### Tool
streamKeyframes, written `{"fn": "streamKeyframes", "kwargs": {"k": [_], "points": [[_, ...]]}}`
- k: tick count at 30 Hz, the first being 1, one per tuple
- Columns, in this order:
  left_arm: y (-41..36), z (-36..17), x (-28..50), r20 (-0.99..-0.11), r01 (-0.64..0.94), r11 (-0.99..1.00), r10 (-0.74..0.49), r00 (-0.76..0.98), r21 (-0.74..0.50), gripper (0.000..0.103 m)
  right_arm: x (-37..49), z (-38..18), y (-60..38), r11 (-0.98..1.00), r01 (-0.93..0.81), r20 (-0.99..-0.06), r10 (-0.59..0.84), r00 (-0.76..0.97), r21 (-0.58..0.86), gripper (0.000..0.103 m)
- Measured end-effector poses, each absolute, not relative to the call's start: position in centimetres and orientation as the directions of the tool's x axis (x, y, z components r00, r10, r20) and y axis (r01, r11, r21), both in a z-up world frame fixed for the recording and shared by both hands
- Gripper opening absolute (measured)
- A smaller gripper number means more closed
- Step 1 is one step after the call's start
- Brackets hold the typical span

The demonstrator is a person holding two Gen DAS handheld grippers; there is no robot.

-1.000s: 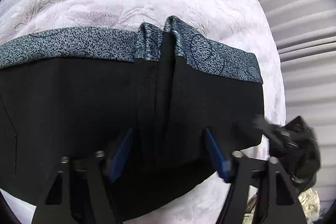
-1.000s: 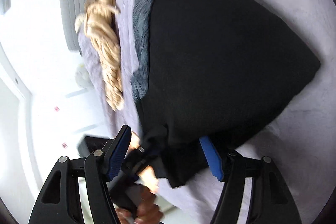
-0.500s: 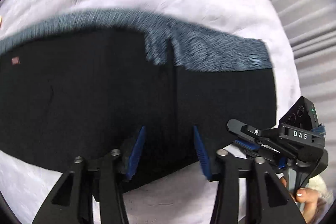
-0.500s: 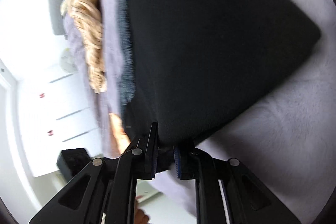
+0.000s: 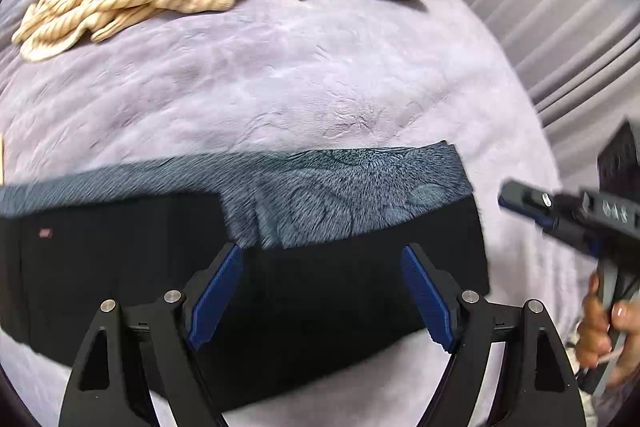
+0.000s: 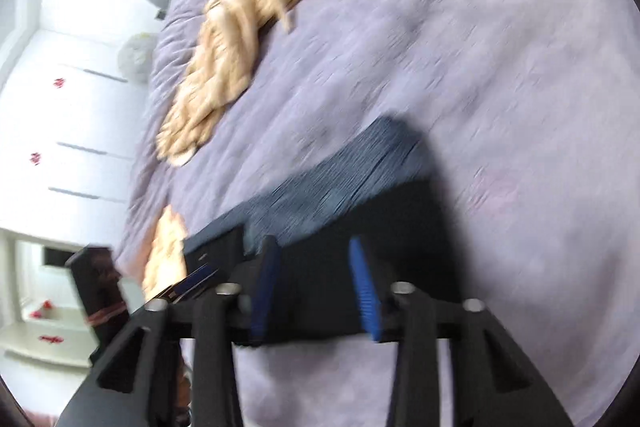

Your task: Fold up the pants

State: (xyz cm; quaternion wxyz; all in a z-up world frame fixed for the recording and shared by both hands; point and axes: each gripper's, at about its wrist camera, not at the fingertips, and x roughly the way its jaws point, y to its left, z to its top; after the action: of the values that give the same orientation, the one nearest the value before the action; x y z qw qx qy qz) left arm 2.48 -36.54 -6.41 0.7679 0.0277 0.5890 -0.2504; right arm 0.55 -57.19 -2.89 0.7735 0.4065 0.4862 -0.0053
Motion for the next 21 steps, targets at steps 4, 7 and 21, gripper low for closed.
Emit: {"fn": "streamKeyframes", "kwargs": {"k": [4, 7, 21], "points": [[-37.2, -11.0, 3.2, -0.968, 0.376, 0.918, -0.194, 0.158, -0.123, 0.082, 5.0, -6.5, -58.4, 0.735, 0.422, -0.828, 0.344, 0.443, 0.532, 0.015], [-35.0, -13.3, 3.0, -0.971, 0.315, 0.933, -0.215, 0.106, -0.172, 0.082, 6.7, -9.3, -56.6, 0.789, 0.402, -0.873, 0.331, 0.358, 0.464, 0.016], [-29.3, -7.2, -1.2, -0.985, 0.241, 0.970, -0.073, 0.159, -0.032, 0.082, 2.8, -5.8, -48.4, 0.856, 0.237, -0.882, 0.408, 0.235, 0.459, 0.054]]}}
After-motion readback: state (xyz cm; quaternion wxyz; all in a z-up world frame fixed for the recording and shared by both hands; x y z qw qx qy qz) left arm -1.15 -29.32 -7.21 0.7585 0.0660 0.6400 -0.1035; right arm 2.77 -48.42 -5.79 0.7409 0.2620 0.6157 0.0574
